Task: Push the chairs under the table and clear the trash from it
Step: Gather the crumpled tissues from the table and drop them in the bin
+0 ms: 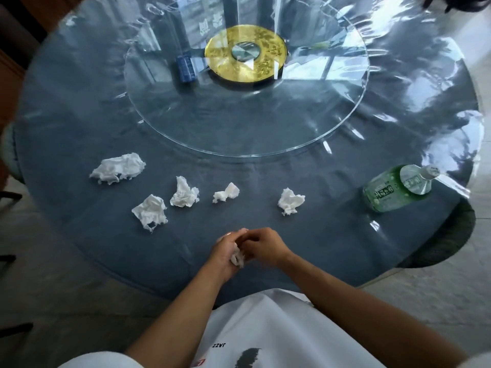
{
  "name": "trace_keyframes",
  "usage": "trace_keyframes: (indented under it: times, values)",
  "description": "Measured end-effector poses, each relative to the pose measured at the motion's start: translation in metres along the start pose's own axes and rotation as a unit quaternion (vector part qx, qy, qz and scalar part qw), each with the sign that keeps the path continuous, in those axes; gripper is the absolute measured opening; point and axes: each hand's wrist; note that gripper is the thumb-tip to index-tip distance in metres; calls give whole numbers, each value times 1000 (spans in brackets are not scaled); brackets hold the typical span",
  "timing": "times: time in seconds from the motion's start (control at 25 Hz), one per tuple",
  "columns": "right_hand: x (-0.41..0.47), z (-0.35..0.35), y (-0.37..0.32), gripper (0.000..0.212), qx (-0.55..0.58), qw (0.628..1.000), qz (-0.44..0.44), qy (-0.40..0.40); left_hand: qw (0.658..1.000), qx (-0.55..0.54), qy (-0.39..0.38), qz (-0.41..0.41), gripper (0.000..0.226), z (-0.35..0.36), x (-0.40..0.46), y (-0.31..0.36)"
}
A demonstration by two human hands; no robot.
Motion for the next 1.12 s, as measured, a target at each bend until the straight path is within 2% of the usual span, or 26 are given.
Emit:
trace_keyframes:
  times: [0.08,0.2,0.28,0.32,0.44,0.64,0.72,0.84,0.96,1.04,1.12]
  values:
    - [11,-18,1,24,-9,1000,-2,29,1000,-13,6,26,6,0,-3,2]
    - [31,-54,2,20,-93,978,-43,183,999,-23,28,24,11,-2,-7,4]
    - [42,-78,5,31,-151,953,-62,255,998,-32,44,19,13,-7,-9,3]
    - [49,-87,10,36,-185,946,-60,259,998,-41,53,15,13,-11,-9,2]
    - [63,-99,24,32,-254,943,-34,214,995,-75,67,14,12,-19,-13,4]
    - [64,-90,17,8,-178,959,-23,219,993,-104,60,16,18,-34,-10,14]
    - [57,-55,-2,10,-111,978,-10,176,994,-97,45,12,18,-43,-5,22]
    - [50,21,-29,19,10,998,2,57,995,-96,-1,-9,22,-59,0,40]
    - [49,86,-46,8,-4,1000,-7,4,994,-105,-26,-25,36,-81,2,57]
    - [54,115,-57,10,17,1000,5,-4,997,-76,-28,-9,24,-106,3,70]
    - [64,129,-69,14,130,990,53,-12,997,-60,-48,19,13,-130,4,83]
Point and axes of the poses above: each hand's wrist, its own x-axis towards the middle knuckle, its own z-axis out of the palm, y = z × x, and after that the axes turned 8 degrees about x, right-handed
